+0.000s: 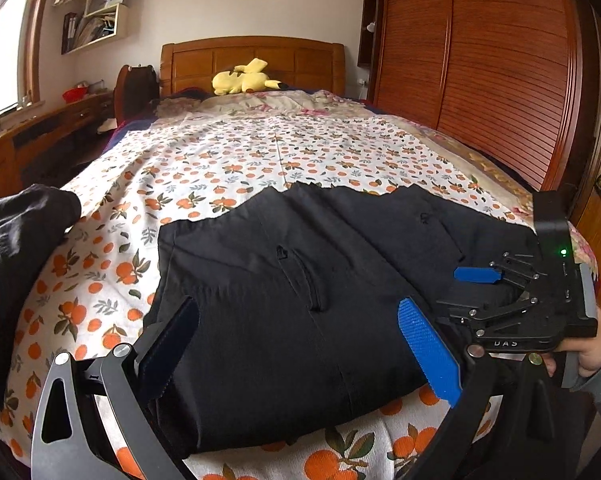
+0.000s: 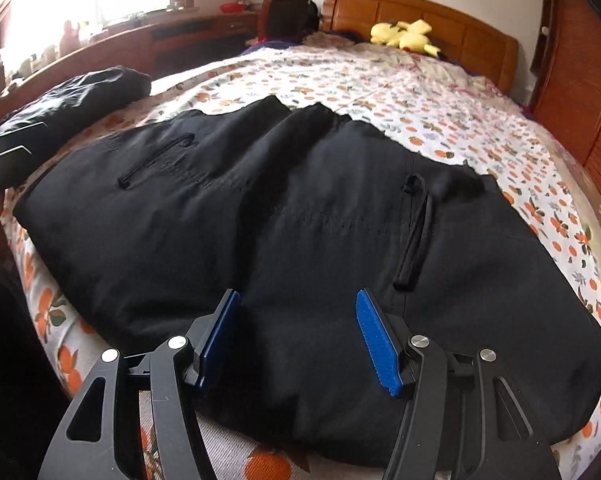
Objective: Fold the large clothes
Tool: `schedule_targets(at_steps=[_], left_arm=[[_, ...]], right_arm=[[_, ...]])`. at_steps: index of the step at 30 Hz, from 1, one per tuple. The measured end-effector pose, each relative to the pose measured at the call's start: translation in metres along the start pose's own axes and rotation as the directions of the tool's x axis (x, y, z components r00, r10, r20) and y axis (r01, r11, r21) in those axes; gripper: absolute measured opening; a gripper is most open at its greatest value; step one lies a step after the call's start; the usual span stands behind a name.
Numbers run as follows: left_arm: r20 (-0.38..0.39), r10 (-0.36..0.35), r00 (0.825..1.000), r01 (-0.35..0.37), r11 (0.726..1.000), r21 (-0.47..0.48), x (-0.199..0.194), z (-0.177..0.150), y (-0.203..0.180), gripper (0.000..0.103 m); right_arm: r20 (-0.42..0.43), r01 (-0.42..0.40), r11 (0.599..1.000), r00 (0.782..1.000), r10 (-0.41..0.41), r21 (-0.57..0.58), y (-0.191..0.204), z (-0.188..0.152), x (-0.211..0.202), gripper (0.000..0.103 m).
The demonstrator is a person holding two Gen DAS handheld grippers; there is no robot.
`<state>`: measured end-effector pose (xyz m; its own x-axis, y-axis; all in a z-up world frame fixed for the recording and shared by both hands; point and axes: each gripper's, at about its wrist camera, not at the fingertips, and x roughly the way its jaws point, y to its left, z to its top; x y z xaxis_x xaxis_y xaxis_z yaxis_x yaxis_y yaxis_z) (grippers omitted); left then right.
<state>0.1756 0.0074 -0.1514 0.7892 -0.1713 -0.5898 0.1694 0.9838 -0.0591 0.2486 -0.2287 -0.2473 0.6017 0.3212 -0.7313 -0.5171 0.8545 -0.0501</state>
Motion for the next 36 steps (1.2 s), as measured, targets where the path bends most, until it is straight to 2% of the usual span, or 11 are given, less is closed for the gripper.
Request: schedule_targets(at_steps=[7,14,26,34,36], left_arm=[[-0.030,-0.005,1.000,0.005,1.000,0.014,0.014,-0.006,-0.004,0.100],[-0.078,-0.001,0.997,0.004,0.999,0.042,0.032,-0.014,-0.014,0.101],[-0.111,0.010,0.994,-0.003,0.998,0.067,0.049,-0.019,-0.025,0.101],[-0.113,0.020,0.993,-0.012,0.997,0.071,0.056,-0.020,-0.027,0.101],[-0.117,0.021,0.993,-0.013,0.997,0.072,0.056,-0.020,-0.027,0.101]], right_arm=[[0.031,0.002,1.000,1.000,-0.003,0.026,-0.004,0.003,-0.019,0.057],[0.101,0.011,0.999,0.995,-0.014,0.034,-0.010,0.010,-0.055,0.057],[0.161,0.042,0.998,0.986,-0.050,0.052,-0.026,0.013,-0.090,0.058],[0.154,0.092,0.992,0.983,-0.105,0.092,-0.052,0.002,-0.094,0.062],[0.150,0.109,0.988,0.981,-0.125,0.107,-0.060,-0.002,-0.093,0.068]])
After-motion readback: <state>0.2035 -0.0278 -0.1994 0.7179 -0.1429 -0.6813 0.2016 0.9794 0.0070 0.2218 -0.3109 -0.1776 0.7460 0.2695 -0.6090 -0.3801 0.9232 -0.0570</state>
